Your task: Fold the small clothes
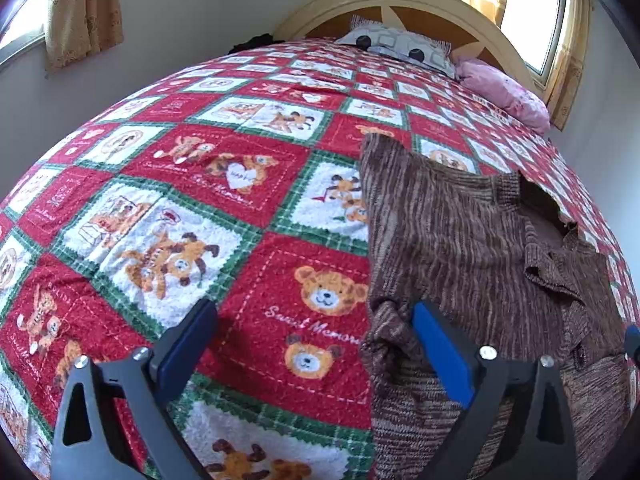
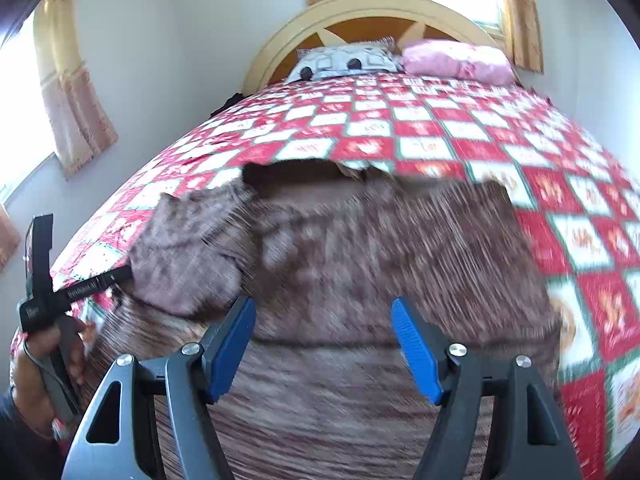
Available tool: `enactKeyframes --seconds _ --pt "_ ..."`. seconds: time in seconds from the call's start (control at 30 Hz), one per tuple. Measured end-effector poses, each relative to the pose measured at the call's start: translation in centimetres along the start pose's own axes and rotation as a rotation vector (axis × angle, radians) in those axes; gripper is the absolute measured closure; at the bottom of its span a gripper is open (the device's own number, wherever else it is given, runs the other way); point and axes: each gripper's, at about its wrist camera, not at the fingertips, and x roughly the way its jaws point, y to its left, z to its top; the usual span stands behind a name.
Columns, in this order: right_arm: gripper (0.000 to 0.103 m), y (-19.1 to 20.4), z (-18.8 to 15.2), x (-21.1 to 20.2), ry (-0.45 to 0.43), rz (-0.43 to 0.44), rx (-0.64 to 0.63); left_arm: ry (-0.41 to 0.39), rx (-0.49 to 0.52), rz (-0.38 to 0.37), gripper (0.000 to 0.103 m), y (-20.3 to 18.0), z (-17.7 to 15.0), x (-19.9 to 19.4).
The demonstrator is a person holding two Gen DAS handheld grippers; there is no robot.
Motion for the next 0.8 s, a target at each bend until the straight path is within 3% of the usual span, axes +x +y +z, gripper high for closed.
enactKeyframes --seconds 0.1,0.2,0.37,0.4,0.43,0.5,0.67,0.8 --pt "0.032 4.0 1.8 1.1 0.031 -0.005 -0.12 0.004 0.001 -0.001 0.0 0.1 -0.2 -0.2" --pt "0.032 8.2 2.6 4.0 0.095 -0.066 -0.294 0.001 0.0 -0.006 0.0 0.2 0.1 0.1" --pt "0.032 10.6 2.9 9.2 0.176 -0.17 -0.406 -0.001 -0.016 -0.028 0.0 0.8 0.0 0.0" --pt "0.037 10.4 3.1 9.9 0.192 -0.182 -0.395 0.0 -0.014 -0.028 0.0 0.8 0.1 0.0" --pt "0.056 9.9 3.5 10.4 0.197 -0.192 -0.374 0.001 -0.012 -0.026 0.0 0.7 0.1 0.0" --pt "0.075 8.7 4.4 10.3 0.19 -0.188 -0.315 0.003 -0.009 -0.022 0.0 0.7 0.1 0.1" --pt "0.075 3.4 6.0 9.8 0.188 -0.25 -0.152 0.01 0.004 -0.011 0.0 0.4 0.3 0.4" --pt "0.074 -0.6 5.5 8.5 0.206 -0.244 -0.023 0.011 0.005 -0.009 0.0 0.4 0.3 0.5"
